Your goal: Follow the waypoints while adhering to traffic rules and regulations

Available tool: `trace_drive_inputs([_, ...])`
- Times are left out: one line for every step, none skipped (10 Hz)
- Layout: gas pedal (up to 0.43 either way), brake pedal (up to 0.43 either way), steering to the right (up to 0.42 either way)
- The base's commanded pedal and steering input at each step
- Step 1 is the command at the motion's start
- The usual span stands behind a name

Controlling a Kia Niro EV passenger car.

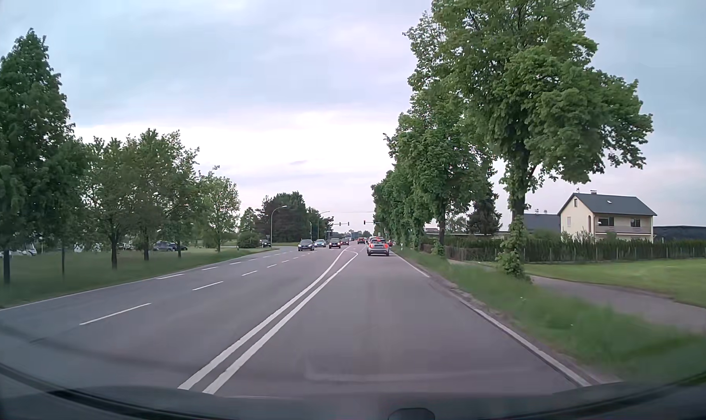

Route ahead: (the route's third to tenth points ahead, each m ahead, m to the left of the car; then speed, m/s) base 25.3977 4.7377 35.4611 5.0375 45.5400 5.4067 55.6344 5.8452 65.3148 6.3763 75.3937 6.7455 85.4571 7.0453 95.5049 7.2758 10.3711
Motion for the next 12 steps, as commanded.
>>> trace_drive_inputs([0.000, 0.000, 0.007])
trace_drive_inputs([0.000, 0.000, 0.006])
trace_drive_inputs([0.000, 0.000, 0.006])
trace_drive_inputs([0.000, 0.000, 0.005])
trace_drive_inputs([0.000, 0.000, 0.005])
trace_drive_inputs([0.000, 0.000, 0.006])
trace_drive_inputs([0.000, 0.000, 0.006])
trace_drive_inputs([0.000, 0.000, 0.005])
trace_drive_inputs([0.000, 0.000, 0.006])
trace_drive_inputs([0.000, 0.000, 0.006])
trace_drive_inputs([0.000, 0.000, 0.006])
trace_drive_inputs([0.000, 0.000, 0.006])
